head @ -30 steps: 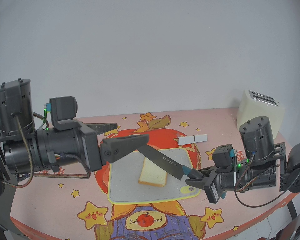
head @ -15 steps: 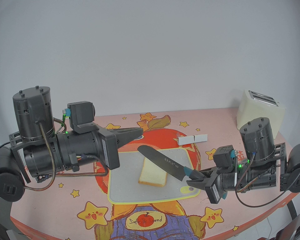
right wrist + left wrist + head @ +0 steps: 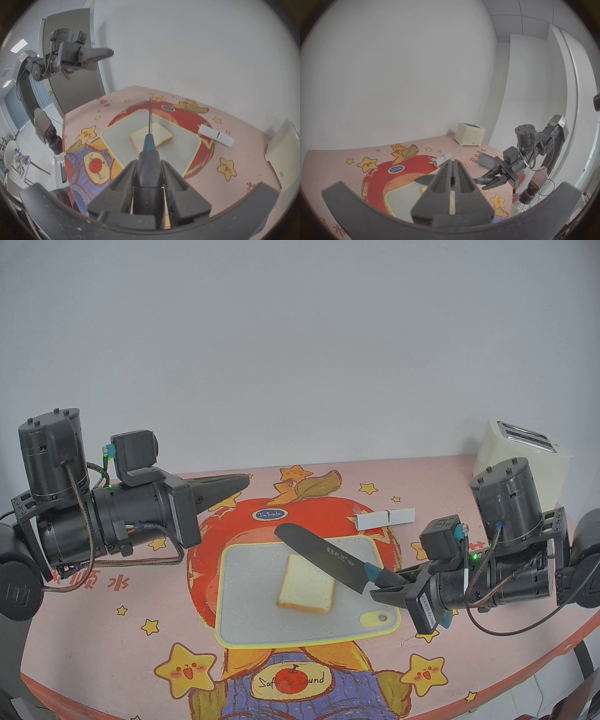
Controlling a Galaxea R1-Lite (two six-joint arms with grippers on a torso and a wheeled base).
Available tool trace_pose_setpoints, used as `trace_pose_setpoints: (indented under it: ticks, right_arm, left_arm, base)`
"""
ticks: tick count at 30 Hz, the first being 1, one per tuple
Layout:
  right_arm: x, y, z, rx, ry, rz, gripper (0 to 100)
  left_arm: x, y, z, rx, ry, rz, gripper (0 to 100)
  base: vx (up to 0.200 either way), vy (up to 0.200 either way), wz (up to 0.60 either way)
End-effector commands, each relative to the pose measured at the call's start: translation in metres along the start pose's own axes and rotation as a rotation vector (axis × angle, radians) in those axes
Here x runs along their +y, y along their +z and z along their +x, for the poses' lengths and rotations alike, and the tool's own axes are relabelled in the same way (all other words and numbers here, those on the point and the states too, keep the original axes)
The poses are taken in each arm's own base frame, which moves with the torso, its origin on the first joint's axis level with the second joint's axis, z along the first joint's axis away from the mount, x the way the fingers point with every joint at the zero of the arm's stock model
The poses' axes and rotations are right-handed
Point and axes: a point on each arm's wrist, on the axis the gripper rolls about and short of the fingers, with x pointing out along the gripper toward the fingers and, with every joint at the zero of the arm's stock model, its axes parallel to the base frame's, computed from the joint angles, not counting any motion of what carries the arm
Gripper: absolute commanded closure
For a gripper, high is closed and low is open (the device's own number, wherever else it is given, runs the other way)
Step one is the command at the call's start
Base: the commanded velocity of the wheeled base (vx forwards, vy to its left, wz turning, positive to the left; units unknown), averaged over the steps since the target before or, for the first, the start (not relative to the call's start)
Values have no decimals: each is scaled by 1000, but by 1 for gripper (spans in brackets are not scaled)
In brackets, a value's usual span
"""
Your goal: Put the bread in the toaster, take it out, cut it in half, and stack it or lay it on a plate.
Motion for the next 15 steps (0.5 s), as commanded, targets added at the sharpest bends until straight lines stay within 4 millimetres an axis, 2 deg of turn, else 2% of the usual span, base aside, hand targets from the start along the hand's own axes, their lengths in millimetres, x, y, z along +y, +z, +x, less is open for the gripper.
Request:
trace_pose_setpoints:
  ticks: [1, 15]
  right_arm:
    - [3, 1, 0, -1, 11, -5, 100]
    - [6, -15, 5, 54, 21, -9, 100]
  left_arm:
    - [3, 3, -5, -16, 14, 1, 100]
    - [4, -3, -5, 7, 16, -7, 100]
  base:
    - [0, 0, 0]
    - [0, 0, 0]
